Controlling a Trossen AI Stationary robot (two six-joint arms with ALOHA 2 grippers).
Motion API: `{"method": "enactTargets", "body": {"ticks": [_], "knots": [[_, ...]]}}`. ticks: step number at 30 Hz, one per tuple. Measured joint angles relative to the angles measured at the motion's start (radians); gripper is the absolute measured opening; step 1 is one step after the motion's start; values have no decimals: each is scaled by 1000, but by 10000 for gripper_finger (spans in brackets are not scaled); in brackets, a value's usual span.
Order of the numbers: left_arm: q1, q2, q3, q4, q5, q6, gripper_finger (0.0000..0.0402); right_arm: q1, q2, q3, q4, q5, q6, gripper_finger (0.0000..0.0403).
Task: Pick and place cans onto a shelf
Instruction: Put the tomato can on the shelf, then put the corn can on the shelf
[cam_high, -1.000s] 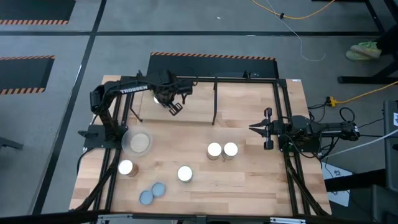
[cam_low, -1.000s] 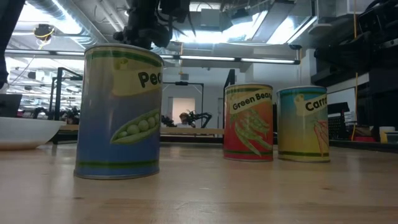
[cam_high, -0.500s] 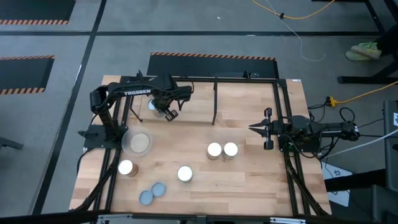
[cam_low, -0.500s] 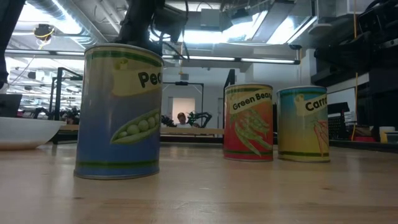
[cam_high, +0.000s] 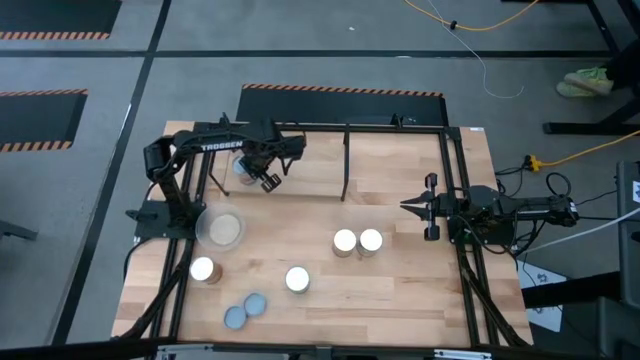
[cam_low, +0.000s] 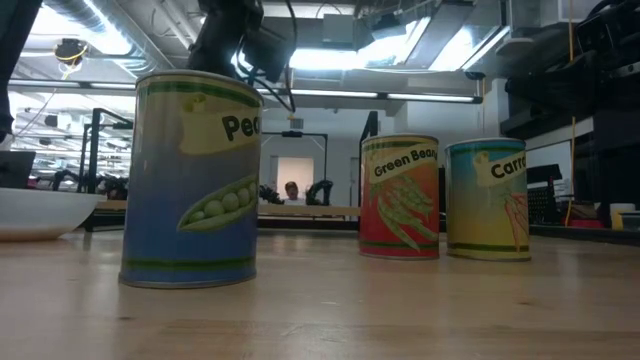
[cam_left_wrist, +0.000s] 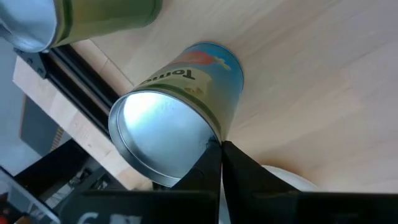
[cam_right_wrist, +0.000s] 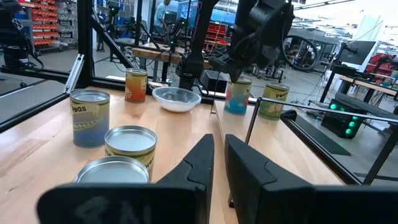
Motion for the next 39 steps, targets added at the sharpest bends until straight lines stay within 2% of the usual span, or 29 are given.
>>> {"method": "enactTargets", "body": {"ticks": [20,33,39], "knots": [[1,0,0,7,-26,0,72,0,0,0,0,0,0,45],[-2,0,2,2,-10,-5,73,0,0,0,0,0,0,45],[-20,-13,70,1,-10,-8,70,0,0,0,0,0,0,45]]}}
